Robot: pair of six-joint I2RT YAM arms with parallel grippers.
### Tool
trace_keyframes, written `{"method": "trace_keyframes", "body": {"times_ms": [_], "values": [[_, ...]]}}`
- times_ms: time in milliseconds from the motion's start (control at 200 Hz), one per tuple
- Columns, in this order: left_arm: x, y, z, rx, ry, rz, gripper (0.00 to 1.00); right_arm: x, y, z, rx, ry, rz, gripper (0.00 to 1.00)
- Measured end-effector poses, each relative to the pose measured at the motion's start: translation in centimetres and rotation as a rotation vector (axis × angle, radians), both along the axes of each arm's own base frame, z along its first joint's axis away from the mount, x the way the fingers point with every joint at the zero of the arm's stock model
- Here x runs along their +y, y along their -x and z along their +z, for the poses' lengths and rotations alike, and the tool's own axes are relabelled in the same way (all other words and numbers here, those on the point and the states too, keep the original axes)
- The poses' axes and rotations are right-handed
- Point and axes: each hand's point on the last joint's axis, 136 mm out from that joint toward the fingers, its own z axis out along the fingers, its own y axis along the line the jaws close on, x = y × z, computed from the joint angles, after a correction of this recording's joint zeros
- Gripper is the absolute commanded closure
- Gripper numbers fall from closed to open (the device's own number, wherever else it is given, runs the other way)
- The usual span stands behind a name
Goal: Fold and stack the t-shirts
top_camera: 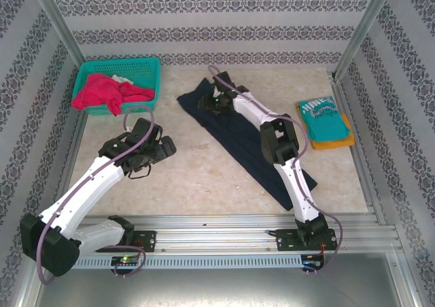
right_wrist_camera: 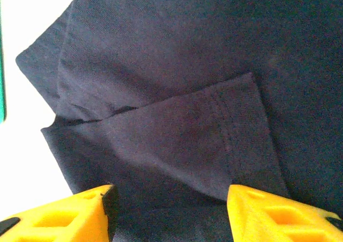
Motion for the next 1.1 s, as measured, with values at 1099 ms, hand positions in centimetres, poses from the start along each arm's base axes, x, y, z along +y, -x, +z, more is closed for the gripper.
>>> {"method": "trace_keyframes", "body": {"times_ms": [1099], "values": [[-40.3,-2.4,-7.0,-0.603,-0.192,-1.612,0.0,-32.7,16.1,8.2,-0.051,0.053,-0.528,0.29]]}}
